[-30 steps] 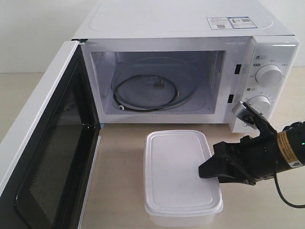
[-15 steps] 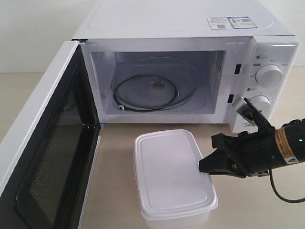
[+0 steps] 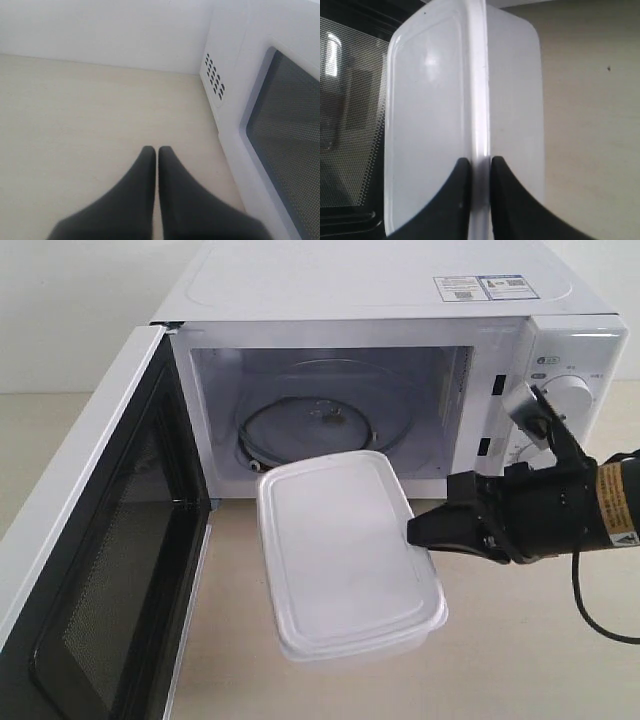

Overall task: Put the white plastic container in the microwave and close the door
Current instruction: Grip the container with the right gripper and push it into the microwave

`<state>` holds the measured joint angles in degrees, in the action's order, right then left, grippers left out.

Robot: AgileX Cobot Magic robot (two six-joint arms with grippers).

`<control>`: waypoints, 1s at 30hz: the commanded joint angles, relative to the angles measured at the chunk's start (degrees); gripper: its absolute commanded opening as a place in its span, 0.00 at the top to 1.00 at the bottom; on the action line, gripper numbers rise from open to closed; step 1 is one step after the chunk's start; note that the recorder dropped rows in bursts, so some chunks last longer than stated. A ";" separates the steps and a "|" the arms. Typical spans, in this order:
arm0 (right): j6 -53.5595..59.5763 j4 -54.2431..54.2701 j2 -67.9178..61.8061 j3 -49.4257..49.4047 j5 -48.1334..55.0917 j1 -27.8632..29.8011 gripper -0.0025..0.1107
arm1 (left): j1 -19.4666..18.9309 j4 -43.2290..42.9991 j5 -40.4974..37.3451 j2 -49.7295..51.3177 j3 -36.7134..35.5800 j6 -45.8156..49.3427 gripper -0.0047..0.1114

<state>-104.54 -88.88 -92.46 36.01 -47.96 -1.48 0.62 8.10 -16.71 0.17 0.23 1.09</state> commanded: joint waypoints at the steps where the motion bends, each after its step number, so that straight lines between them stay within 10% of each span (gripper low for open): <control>1: 0.49 7.40 2.36 0.02 3.63 -4.93 0.98 | -0.16 0.28 0.02 -0.17 -0.23 -0.06 0.92; 19: 32.71 81.90 2.21 0.02 19.45 -24.26 0.98 | -0.16 0.28 0.02 -0.17 -0.23 -0.06 0.92; 30: 40.95 123.75 -6.51 0.02 -0.06 -36.06 0.98 | -0.16 0.28 0.02 -0.17 -0.23 -0.06 0.92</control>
<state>-64.10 25.44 -96.93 36.01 -39.60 -35.46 0.62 8.10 -16.71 0.17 0.23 1.09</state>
